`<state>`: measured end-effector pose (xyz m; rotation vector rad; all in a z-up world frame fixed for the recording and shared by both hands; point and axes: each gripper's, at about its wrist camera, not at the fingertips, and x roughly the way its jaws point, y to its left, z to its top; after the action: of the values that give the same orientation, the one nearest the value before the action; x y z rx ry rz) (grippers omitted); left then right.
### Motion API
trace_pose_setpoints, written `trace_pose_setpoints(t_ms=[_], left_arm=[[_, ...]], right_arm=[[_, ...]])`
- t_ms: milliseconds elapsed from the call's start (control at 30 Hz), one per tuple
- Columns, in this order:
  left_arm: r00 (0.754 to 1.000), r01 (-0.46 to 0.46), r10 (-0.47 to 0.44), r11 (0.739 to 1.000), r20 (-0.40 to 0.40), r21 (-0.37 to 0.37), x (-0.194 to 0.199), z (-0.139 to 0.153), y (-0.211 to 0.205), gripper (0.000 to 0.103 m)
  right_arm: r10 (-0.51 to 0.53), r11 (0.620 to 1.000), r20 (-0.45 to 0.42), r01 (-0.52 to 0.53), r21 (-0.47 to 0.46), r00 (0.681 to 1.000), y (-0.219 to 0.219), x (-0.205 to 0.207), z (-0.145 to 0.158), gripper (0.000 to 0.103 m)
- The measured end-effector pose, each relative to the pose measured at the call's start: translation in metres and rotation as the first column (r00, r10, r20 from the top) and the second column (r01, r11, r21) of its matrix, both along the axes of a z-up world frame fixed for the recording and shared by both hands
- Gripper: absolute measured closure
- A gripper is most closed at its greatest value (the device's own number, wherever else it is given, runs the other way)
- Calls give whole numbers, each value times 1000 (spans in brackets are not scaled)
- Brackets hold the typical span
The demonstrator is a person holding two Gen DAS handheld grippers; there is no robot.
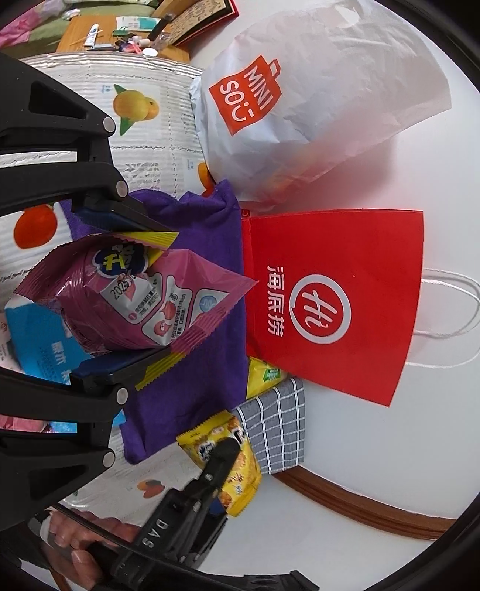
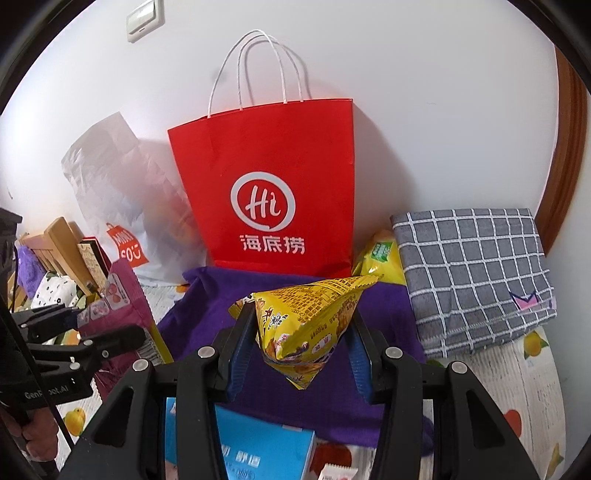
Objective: Organize snacks
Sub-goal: 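Carry both held snack bags up and over onto the purple towel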
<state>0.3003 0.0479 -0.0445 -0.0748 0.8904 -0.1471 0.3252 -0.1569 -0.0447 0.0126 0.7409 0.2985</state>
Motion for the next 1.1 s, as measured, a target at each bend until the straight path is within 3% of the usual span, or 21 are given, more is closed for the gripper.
trace_pose_setpoints(t_ms=[333, 1100], left_arm=[[999, -12, 13, 1000, -37, 21, 28, -23, 7, 51], [989, 12, -12, 1000, -144, -3, 72, -74, 7, 51]], right_arm=[[-8, 1000, -35, 8, 2, 999, -14, 29, -25, 56], [15, 993, -177, -35, -110, 984, -21, 61, -88, 56]])
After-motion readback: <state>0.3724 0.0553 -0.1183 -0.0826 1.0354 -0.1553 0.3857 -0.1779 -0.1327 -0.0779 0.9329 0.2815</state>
